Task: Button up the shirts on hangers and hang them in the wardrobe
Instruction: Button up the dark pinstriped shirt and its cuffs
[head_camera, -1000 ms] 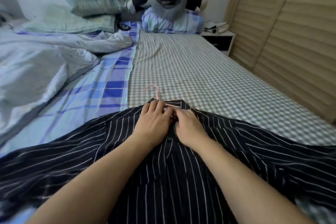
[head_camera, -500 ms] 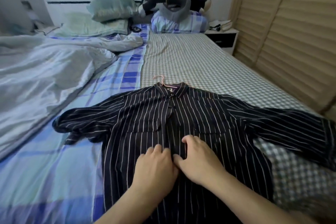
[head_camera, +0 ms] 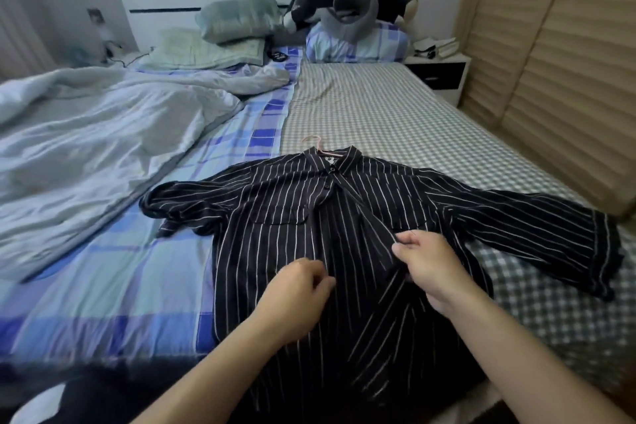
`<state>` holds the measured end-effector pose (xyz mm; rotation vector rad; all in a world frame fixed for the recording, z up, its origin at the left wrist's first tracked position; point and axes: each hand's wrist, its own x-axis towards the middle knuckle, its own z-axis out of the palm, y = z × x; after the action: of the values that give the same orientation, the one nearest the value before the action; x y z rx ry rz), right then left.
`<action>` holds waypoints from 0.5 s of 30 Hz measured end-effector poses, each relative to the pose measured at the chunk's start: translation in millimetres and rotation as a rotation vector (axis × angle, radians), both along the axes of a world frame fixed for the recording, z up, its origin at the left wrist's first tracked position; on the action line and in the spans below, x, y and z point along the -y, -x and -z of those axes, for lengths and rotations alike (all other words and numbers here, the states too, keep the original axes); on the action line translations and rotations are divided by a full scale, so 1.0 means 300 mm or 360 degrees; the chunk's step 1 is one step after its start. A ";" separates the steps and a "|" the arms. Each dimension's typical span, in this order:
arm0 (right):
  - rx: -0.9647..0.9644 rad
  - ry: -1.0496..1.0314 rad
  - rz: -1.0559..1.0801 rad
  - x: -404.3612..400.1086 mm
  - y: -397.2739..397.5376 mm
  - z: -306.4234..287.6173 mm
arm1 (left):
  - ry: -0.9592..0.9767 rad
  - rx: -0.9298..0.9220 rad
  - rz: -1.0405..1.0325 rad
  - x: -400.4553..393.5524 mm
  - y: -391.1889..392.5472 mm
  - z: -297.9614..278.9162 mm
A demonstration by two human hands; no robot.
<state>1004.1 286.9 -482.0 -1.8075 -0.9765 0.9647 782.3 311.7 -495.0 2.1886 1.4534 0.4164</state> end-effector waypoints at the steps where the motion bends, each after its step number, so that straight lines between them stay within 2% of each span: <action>1: -0.0051 -0.0016 0.0016 -0.004 -0.022 -0.017 | 0.0012 0.0018 0.0070 0.002 0.004 -0.017; 2: -0.0071 -0.0033 0.0020 -0.008 -0.033 -0.036 | -0.0004 -0.0059 0.0152 -0.002 0.008 -0.030; 5: -0.0063 -0.0131 0.0064 -0.022 -0.027 -0.093 | -0.0179 -0.0609 0.0413 -0.024 0.000 -0.039; 7: 0.0004 -0.0240 0.0078 -0.025 0.004 -0.125 | -0.0279 -0.0742 0.0362 -0.020 -0.028 -0.032; 9: 0.0143 -0.0249 -0.0036 -0.026 0.028 -0.125 | -0.0443 -0.0645 0.0182 0.008 -0.063 -0.018; 11: 0.0514 -0.0019 -0.0307 -0.025 0.040 -0.104 | -0.0557 -0.0597 0.0116 0.044 -0.090 0.019; 13: 0.0808 0.0179 -0.0432 -0.030 0.031 -0.075 | -0.0404 -0.0408 -0.0095 0.038 -0.089 0.041; 15: 0.0858 0.0183 -0.0341 -0.034 0.000 -0.058 | -0.0285 -0.0162 -0.0388 -0.014 -0.062 0.036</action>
<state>1004.1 297.2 -464.7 -2.1469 -1.4933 0.6737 801.0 315.9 -505.7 2.2030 1.8116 0.5433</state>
